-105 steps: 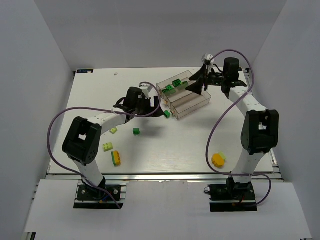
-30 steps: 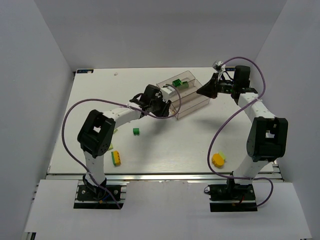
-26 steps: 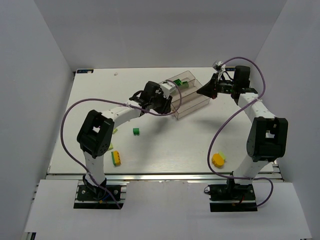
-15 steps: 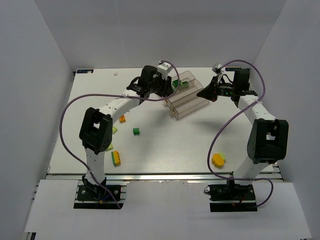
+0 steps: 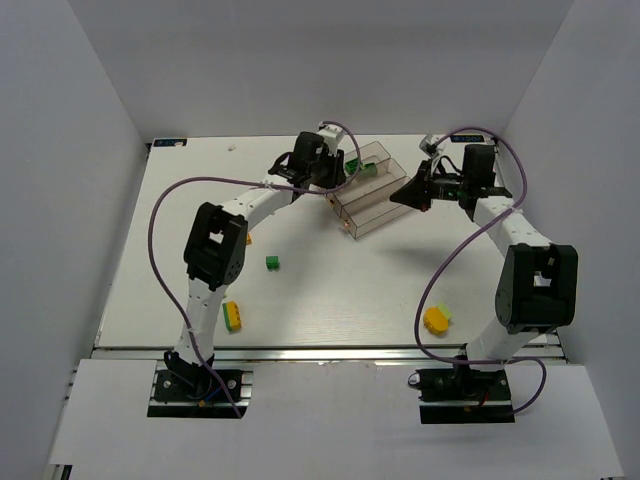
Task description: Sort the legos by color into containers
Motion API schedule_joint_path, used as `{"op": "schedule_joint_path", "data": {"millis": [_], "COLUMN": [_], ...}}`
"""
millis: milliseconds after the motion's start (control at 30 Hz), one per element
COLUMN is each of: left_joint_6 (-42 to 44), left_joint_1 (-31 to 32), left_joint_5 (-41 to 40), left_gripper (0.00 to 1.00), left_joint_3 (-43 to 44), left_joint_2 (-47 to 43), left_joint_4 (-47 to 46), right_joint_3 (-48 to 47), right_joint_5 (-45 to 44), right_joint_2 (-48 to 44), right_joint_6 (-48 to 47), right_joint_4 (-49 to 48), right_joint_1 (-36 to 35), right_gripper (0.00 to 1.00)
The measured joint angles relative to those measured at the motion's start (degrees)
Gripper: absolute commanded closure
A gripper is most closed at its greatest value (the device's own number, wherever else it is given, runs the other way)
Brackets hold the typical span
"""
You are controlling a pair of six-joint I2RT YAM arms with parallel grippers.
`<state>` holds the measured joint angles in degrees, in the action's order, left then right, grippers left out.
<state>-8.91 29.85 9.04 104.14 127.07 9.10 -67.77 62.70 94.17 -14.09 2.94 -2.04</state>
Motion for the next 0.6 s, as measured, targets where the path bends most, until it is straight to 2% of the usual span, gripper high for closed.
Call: {"op": "schedule_joint_path", "data": {"millis": [333,500,600], "left_joint_6": [-1.6,-2.2,-2.6], "left_joint_1": [-0.8,-0.9,-0.9], "left_joint_5": [-5.8,-7.8,-9.1], "left_gripper": [0.64,0.42,0.35], "left_joint_3": [3.7,4.7,5.5], "left_joint_2": [3.1,3.4,4.2], "left_joint_4": [-0.1,-0.5,-0.3], "right_joint_3": [1.2,1.2,1.2], "right_joint_5": [-0.4,-0.8,-0.9], "right_joint_2": [-1.3,-1.7,-1.9], "right_joint_6": [0.0,-1.2,-2.8], "right_joint_4": [0.2,0.8,2.3], "right_joint_1": [-0.7,-1.1,-1.4], "right_gripper": [0.96,0.87,0.83]}}
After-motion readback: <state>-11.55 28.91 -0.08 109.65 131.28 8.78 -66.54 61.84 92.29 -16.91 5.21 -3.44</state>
